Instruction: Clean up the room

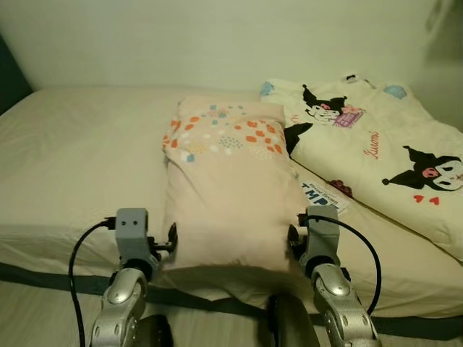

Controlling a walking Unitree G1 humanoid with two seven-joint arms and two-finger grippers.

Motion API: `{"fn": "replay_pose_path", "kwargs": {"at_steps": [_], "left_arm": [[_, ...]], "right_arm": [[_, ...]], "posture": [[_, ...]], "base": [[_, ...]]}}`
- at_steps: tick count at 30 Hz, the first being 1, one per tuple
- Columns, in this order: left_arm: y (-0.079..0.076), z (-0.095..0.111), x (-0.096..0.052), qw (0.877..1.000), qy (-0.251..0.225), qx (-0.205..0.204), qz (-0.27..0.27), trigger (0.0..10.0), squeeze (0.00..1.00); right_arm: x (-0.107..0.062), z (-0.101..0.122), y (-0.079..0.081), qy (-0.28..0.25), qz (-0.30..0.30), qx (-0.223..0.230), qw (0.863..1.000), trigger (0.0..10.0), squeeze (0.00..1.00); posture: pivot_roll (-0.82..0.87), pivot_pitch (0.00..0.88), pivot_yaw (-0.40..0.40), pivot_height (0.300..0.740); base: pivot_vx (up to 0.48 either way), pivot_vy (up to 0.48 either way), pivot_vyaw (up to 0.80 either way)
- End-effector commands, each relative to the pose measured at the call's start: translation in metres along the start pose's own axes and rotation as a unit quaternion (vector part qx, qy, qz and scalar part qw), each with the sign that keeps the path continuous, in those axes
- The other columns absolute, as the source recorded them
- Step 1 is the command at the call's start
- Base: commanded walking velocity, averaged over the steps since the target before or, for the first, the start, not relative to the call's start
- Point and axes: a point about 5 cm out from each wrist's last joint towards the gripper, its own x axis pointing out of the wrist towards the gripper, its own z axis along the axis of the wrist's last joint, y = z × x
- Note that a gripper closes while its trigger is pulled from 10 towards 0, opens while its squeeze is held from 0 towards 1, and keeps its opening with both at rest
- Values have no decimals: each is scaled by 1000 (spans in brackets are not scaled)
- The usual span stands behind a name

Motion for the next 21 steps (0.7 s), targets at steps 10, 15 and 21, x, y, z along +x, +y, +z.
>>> {"fn": "replay_pose_path", "kwargs": {"at_steps": [10,15,21], "left_arm": [[6,8,9,987,-12,-148,-53,10000,47],[2,-7,13,980,32,-149,-124,10000,1000],[3,-19,20,970,72,-163,-167,10000,1000]], "right_arm": [[4,22,-14,-52,-24,30,998,10000,0],[8,23,-27,-46,-41,54,997,10000,0],[21,30,-41,-54,-6,143,988,10000,0]], "posture": [[-133,147,16,551],[-133,153,18,551],[-154,175,46,551]], "base": [[0,0,0],[0,0,0],[0,0,0]]}}
